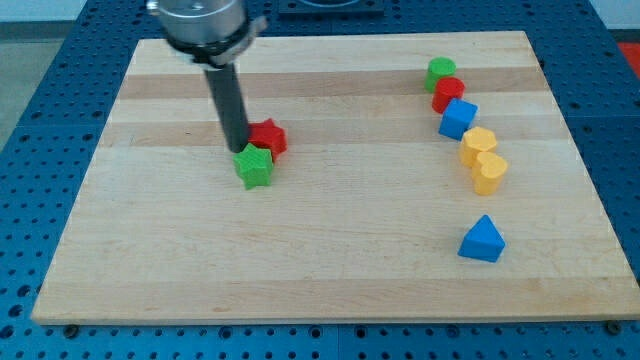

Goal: Slide the red star along with the yellow hexagon below the blue cube

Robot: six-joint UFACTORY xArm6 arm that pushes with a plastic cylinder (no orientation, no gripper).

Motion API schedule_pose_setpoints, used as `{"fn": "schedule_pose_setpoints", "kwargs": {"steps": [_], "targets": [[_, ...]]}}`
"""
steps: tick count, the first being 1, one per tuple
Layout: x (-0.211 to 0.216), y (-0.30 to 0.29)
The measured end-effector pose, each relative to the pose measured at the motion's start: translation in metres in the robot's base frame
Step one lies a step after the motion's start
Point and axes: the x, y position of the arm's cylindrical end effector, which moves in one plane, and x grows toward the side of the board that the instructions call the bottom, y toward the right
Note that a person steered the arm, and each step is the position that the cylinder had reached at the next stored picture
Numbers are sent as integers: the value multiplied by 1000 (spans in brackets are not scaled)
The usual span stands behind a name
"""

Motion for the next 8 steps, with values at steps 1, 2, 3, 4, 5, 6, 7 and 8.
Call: {"fn": "schedule_pose_setpoints", "kwargs": {"steps": [1,2,3,4,5,6,7,8], "targets": [[-1,16],[-6,16],[-14,18],[-14,18],[-14,33],[-14,58],[-14,82],[-14,105]]}}
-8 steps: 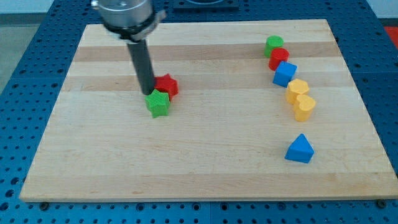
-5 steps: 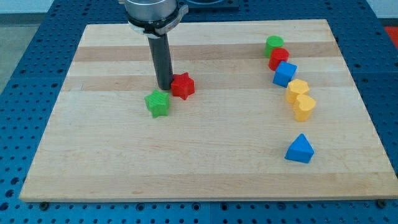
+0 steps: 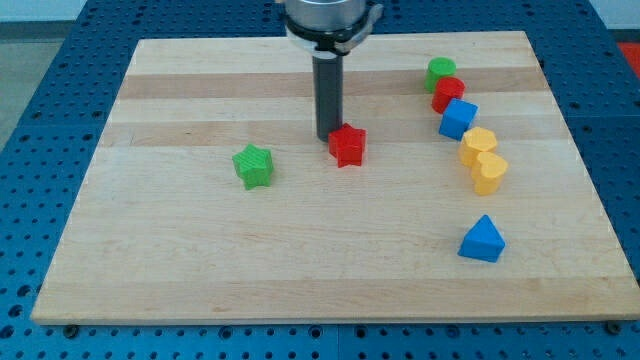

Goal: Slide the red star along with the yellow hexagon below the blue cube

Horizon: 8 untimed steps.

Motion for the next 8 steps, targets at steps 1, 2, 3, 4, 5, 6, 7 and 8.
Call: {"fn": "schedule_pose_setpoints", "kwargs": {"steps": [1,2,3,4,5,6,7,8], "targets": [[18,10],[45,14],[67,20],[77,23],[87,23],[97,34],[100,51],[94,71]]}}
